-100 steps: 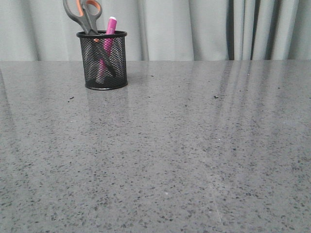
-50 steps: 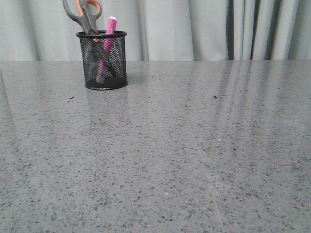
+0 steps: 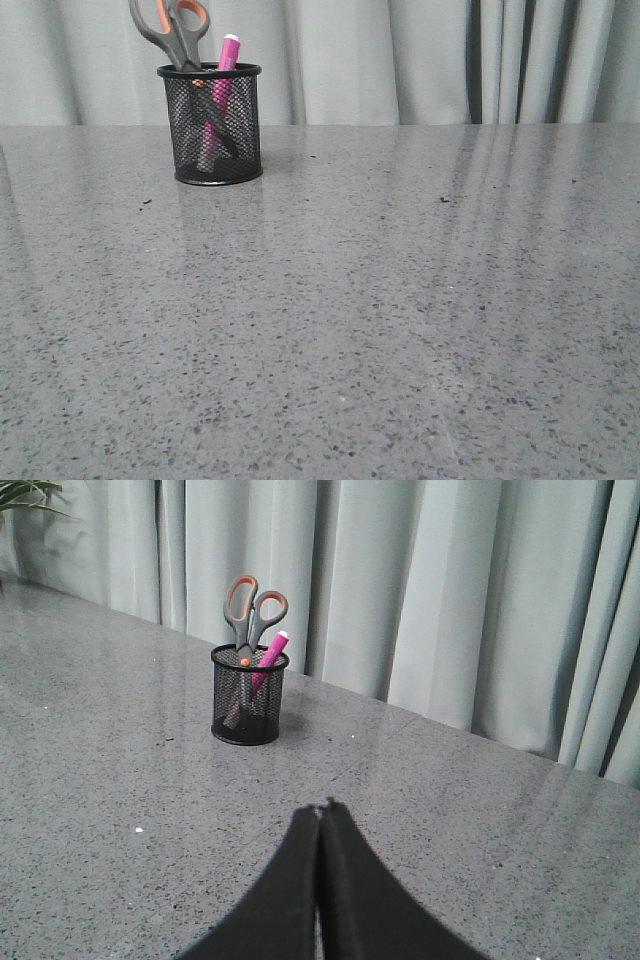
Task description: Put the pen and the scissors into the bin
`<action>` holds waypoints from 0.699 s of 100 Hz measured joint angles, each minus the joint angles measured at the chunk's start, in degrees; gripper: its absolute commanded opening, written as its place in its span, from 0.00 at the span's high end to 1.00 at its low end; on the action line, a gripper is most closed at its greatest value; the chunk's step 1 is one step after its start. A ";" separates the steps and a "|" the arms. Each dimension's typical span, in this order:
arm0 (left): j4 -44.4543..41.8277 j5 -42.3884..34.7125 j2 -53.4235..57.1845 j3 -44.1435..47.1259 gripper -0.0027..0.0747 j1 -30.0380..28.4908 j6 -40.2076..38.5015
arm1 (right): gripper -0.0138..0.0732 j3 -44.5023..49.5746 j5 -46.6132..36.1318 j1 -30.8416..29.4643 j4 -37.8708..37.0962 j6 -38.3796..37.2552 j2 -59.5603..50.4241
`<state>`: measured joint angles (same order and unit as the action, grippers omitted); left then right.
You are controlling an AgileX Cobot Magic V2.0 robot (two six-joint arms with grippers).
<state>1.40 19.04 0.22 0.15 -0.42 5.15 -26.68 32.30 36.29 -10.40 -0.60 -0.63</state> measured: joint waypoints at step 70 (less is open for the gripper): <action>0.00 0.00 0.00 0.00 0.99 0.00 0.00 | 0.92 6.89 -6.13 -8.06 -2.95 0.10 0.10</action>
<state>1.40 19.04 0.22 0.15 -0.42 5.15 -19.78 26.16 28.24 -13.35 -0.50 -0.53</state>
